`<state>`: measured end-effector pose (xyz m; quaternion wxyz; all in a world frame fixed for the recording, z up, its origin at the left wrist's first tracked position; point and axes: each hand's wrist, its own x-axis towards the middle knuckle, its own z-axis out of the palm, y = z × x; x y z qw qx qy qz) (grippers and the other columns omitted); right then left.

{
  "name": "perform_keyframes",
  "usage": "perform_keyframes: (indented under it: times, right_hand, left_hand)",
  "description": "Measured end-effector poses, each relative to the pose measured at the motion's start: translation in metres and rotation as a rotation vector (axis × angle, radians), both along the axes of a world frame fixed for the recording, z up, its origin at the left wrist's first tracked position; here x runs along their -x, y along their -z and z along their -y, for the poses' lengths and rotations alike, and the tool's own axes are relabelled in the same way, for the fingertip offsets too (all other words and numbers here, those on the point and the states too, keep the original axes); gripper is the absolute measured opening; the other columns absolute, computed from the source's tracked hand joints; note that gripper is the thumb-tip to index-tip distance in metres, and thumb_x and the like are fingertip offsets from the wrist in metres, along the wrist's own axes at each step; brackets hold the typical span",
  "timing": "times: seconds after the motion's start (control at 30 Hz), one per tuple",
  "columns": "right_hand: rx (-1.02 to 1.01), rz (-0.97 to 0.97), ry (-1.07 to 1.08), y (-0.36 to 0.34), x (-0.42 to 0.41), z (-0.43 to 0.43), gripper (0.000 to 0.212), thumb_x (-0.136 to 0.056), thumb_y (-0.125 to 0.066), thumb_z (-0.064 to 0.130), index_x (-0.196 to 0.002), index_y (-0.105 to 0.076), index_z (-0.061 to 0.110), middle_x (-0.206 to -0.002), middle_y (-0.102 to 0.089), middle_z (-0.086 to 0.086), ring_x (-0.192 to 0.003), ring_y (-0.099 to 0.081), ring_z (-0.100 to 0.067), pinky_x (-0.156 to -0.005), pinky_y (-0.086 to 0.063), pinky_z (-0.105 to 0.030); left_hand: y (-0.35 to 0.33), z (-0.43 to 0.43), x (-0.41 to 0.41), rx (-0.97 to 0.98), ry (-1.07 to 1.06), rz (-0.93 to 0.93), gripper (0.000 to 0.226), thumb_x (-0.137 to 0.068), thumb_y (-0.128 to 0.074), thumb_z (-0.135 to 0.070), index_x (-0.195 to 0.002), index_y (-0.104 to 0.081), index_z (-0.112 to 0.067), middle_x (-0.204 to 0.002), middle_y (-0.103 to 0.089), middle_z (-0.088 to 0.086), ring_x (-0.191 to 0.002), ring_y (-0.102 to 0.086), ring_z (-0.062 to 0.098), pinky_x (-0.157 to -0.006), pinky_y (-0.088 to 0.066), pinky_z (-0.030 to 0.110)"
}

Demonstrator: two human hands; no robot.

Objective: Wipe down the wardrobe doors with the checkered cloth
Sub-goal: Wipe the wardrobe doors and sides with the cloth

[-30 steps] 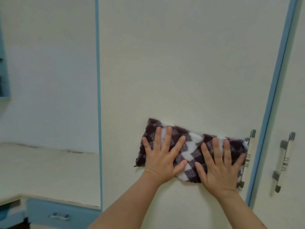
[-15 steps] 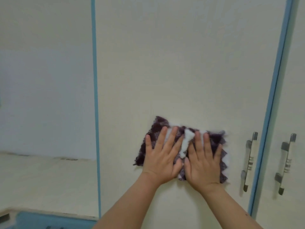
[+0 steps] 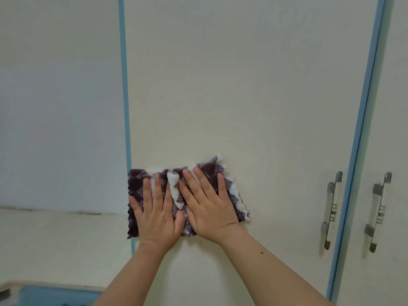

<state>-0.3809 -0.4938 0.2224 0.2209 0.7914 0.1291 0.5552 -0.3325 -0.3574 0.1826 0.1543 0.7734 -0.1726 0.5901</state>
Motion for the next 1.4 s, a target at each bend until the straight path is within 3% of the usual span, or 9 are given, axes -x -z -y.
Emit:
perform_keyframes:
  times: [0.23, 0.37, 0.5, 0.63, 0.8, 1.23, 1.4]
  right_hand:
    - [0.126, -0.074, 0.005, -0.003, 0.006, 0.015, 0.057, -0.092, -0.029, 0.036, -0.145, -0.025, 0.017, -0.153, -0.022, -0.001, -0.142, -0.010, -0.024, -0.111, -0.002, -0.056]
    - [0.172, -0.078, 0.003, 0.014, 0.019, 0.047, 0.052, -0.097, -0.020, 0.036, -0.146, -0.025, 0.018, -0.154, -0.020, -0.001, -0.142, -0.013, -0.024, -0.111, -0.003, -0.055]
    - [0.230, -0.098, 0.039, 0.046, 0.039, 0.097, 0.053, -0.098, -0.019, 0.039, -0.148, -0.020, 0.020, -0.156, -0.013, -0.002, -0.143, -0.008, -0.022, -0.112, 0.002, -0.056]
    - [0.269, -0.104, 0.064, 0.068, 0.057, 0.141, 0.055, -0.098, -0.017, 0.041, -0.149, -0.011, 0.022, -0.158, 0.000, -0.002, -0.145, -0.002, -0.022, -0.112, 0.003, -0.056]
    - [0.274, -0.131, 0.079, 0.079, 0.073, 0.173, 0.054, -0.099, -0.015, 0.041, -0.150, -0.007, 0.022, -0.158, 0.003, -0.001, -0.145, 0.000, -0.022, -0.112, 0.004, -0.055]
    - [0.207, -0.072, 0.062, 0.076, 0.069, 0.169, 0.053, -0.099, -0.015, 0.037, -0.150, -0.007, 0.022, -0.158, 0.005, -0.001, -0.145, 0.001, -0.023, -0.110, 0.004, -0.059]
    - [0.114, 0.027, 0.047, 0.021, 0.047, 0.132, 0.059, -0.091, -0.032, 0.039, -0.146, -0.022, 0.020, -0.157, 0.005, -0.001, -0.144, 0.002, -0.023, -0.107, 0.003, -0.063]
  left_hand:
    - [0.015, 0.022, 0.011, 0.192, 0.016, -0.178, 0.081, -0.079, -0.030, -0.042, -0.146, 0.013, -0.025, -0.153, 0.025, 0.000, -0.141, 0.019, 0.024, -0.105, 0.004, 0.061]
    - [0.039, 0.043, 0.024, 0.165, 0.015, -0.204, 0.079, -0.083, -0.029, -0.048, -0.147, 0.007, -0.020, -0.154, 0.020, 0.009, -0.141, 0.015, 0.032, -0.105, 0.004, 0.060]
    - [0.069, 0.076, 0.043, 0.116, 0.049, -0.275, 0.070, -0.091, -0.008, -0.057, -0.148, 0.005, -0.018, -0.154, 0.015, 0.016, -0.140, 0.009, 0.039, -0.105, 0.001, 0.063]
    - [0.093, 0.111, 0.060, 0.067, 0.070, -0.319, 0.071, -0.092, -0.006, -0.058, -0.148, 0.005, -0.017, -0.153, 0.013, 0.019, -0.140, 0.010, 0.040, -0.103, 0.002, 0.063]
    - [0.105, 0.146, 0.077, 0.074, 0.097, -0.352, 0.070, -0.093, -0.005, -0.057, -0.148, 0.006, -0.015, -0.153, 0.013, 0.022, -0.139, 0.011, 0.042, -0.103, 0.003, 0.063]
    - [0.094, 0.151, 0.071, -0.003, 0.042, -0.257, 0.069, -0.092, -0.004, -0.057, -0.148, 0.005, -0.017, -0.155, 0.015, 0.013, -0.141, 0.011, 0.035, -0.104, 0.002, 0.062]
    - [0.025, 0.123, 0.052, -0.021, 0.011, -0.124, 0.078, -0.079, -0.032, -0.051, -0.146, -0.015, -0.015, -0.154, 0.020, 0.004, -0.142, 0.014, 0.027, -0.104, 0.003, 0.061]
